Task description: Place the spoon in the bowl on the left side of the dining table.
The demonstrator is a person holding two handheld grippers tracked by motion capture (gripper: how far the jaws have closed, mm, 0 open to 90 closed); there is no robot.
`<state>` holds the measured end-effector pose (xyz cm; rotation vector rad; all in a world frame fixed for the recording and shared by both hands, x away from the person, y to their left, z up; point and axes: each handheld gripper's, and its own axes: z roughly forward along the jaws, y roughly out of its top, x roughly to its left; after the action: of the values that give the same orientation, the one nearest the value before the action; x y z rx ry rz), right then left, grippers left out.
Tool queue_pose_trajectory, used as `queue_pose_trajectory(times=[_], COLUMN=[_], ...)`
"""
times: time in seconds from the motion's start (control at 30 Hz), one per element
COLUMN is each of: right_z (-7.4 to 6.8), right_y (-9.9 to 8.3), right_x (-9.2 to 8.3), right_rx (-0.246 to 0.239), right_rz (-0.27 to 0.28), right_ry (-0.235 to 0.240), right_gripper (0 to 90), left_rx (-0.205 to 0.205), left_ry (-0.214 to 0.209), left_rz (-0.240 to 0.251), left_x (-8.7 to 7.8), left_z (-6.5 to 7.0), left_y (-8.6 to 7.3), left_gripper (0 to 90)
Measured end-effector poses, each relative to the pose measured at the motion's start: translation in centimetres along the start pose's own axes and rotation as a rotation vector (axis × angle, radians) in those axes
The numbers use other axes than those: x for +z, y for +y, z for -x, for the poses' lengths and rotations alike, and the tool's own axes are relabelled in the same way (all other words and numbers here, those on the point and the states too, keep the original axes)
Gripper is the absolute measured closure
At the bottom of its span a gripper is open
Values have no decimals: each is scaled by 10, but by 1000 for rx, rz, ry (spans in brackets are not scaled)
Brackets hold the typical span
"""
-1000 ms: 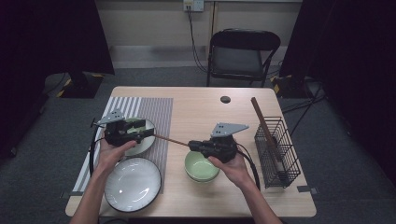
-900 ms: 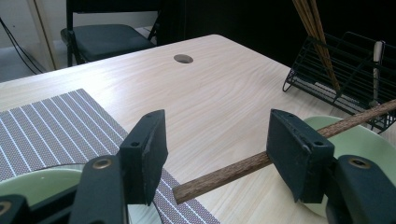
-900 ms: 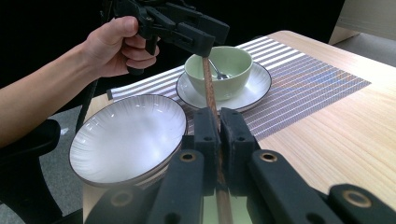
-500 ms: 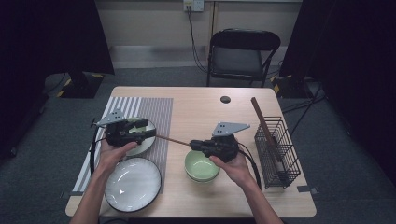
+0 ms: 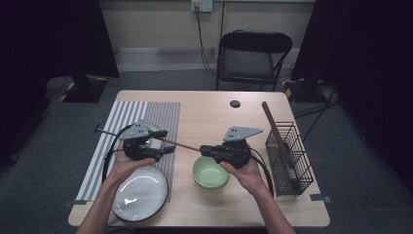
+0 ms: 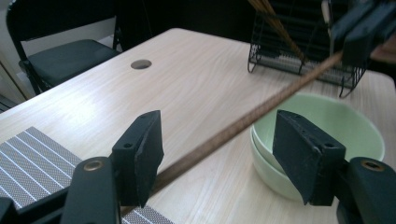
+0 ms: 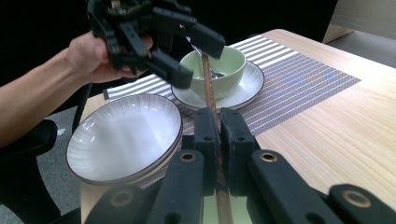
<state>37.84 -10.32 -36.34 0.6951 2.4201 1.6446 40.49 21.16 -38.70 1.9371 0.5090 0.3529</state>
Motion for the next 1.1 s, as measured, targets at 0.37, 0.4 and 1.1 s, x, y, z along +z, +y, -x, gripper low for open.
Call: queue_pose_trajectory(times=[0.37,0.4,1.1], right_z=[0,0,7], right_y=[2,3,19], right_x=[-4,-4,-14], right_rx=[2,2,6], right_rz=[-20,-22,-2], right_ry=[2,3,49], right_gripper=[866,866,837], left_rx=[56,59,76], left_ry=[3,3,-151], left_rz=[-35,-42,-146], left_x=[7,7,29], left_z=[2,2,11], left_y=[-8,-9,-17], left_gripper=[467,489,725])
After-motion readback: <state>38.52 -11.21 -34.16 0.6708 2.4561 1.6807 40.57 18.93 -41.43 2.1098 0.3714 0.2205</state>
